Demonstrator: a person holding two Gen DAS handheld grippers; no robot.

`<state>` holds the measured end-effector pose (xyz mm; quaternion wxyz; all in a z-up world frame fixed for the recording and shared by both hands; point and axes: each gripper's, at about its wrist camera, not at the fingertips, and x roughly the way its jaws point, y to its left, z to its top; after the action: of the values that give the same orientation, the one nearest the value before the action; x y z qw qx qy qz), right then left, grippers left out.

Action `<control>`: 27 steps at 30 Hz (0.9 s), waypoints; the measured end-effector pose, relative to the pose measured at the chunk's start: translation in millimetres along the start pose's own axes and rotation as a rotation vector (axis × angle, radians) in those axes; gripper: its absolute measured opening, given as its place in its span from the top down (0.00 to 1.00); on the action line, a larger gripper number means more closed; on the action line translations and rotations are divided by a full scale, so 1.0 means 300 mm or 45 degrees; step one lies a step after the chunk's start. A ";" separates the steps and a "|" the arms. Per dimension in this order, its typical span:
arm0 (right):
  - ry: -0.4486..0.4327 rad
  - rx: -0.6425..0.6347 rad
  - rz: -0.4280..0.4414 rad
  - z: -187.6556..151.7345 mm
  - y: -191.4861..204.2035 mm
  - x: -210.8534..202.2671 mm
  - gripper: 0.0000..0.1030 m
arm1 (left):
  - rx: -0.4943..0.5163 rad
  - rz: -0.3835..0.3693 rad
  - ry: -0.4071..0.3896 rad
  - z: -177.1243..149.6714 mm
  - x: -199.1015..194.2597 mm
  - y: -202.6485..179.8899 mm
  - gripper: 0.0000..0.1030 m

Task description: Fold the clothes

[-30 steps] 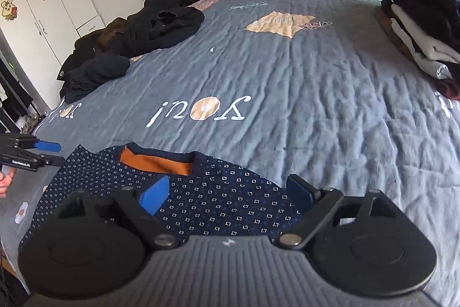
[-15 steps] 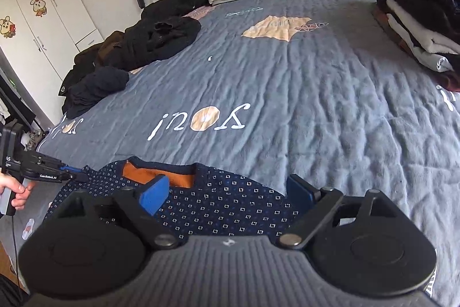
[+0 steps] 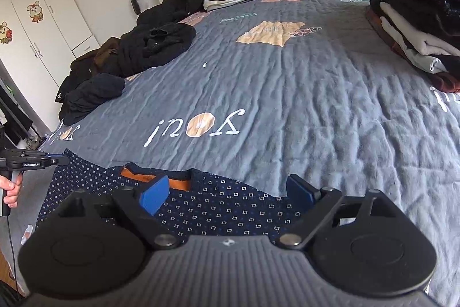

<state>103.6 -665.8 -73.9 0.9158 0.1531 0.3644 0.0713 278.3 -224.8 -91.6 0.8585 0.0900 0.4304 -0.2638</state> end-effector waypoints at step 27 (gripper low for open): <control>0.206 -0.161 -0.127 -0.066 -0.124 0.160 0.19 | 0.088 0.020 0.041 -0.086 0.038 -0.076 0.39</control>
<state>125.5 -684.8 -131.0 0.8936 0.0705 0.4391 0.0605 254.0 -238.4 -114.6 0.8500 0.1272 0.4339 -0.2703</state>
